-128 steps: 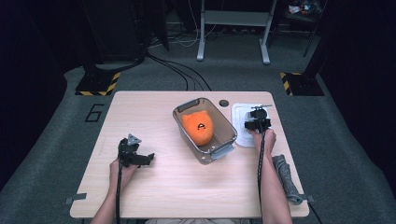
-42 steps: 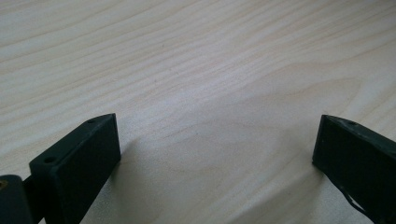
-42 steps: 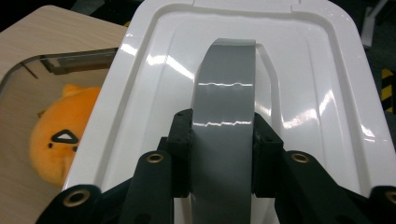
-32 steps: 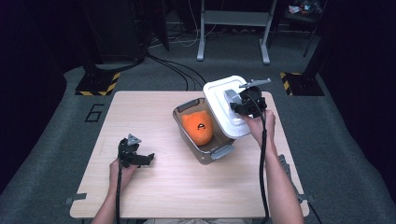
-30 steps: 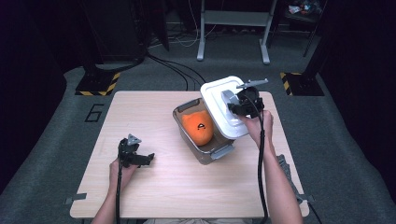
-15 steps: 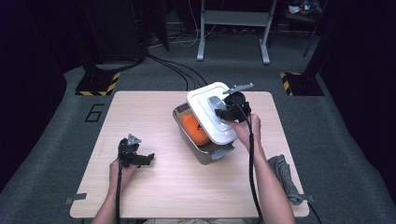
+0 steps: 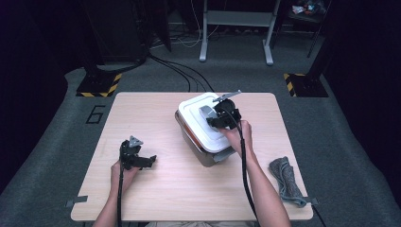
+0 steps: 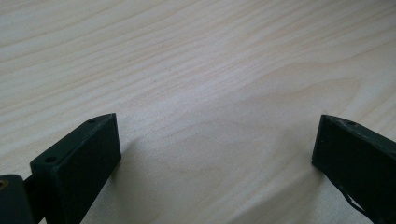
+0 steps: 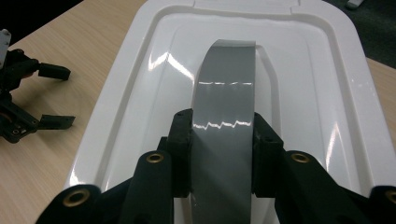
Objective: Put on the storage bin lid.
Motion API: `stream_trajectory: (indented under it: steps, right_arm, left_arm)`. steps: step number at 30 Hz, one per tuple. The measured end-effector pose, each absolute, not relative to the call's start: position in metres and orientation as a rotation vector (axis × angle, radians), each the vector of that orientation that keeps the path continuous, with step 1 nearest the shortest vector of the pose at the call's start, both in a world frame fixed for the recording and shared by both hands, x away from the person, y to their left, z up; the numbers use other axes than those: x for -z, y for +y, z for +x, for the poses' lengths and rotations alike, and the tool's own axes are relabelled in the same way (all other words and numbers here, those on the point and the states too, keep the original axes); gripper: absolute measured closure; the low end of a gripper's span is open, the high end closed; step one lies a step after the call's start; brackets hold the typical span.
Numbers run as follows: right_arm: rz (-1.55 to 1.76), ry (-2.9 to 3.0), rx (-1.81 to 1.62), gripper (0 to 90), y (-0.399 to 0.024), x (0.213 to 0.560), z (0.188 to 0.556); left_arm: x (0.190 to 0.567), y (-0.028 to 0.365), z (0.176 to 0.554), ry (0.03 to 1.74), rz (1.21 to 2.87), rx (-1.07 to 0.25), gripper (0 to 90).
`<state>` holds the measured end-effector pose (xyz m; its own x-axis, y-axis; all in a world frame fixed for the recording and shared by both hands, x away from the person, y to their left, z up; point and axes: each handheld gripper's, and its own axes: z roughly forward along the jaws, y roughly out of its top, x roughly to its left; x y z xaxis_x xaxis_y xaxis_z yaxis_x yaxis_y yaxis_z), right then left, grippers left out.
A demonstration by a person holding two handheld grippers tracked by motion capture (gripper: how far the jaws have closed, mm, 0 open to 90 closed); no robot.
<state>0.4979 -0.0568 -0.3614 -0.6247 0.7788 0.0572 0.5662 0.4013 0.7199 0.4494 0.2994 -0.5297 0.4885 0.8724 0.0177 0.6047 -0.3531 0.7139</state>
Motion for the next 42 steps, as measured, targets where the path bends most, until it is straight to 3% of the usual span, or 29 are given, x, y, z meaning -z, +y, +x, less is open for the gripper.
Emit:
stream_trajectory:
  steps: [29,32,34,35,38,42]
  right_arm:
    - [1.155,2.398,-1.037,66.2,-0.041,0.385,0.495]
    - [1.153,2.387,-1.044,58.1,-0.043,0.386,0.495]
    - [1.158,2.384,-1.057,46.4,-0.045,0.386,0.495]
    - [1.158,2.384,-1.057,46.4,-0.045,0.386,0.495]
    - [1.143,2.371,-1.053,27.7,-0.049,0.383,0.491]
    - [1.119,2.326,-1.078,14.9,-0.056,0.378,0.483]
  left_arm:
    - [0.530,0.299,0.449,1.210,2.082,-0.534,0.8]
    - [0.530,0.299,0.449,1.210,2.082,-0.534,0.8]
    - [0.530,0.299,0.449,1.210,2.082,-0.534,0.9]
    - [0.530,0.299,0.449,1.210,2.082,-0.534,0.9]
    - [0.530,0.299,0.449,1.210,2.081,-0.534,0.9]
    - [0.530,0.299,0.449,1.210,2.081,-0.533,0.9]
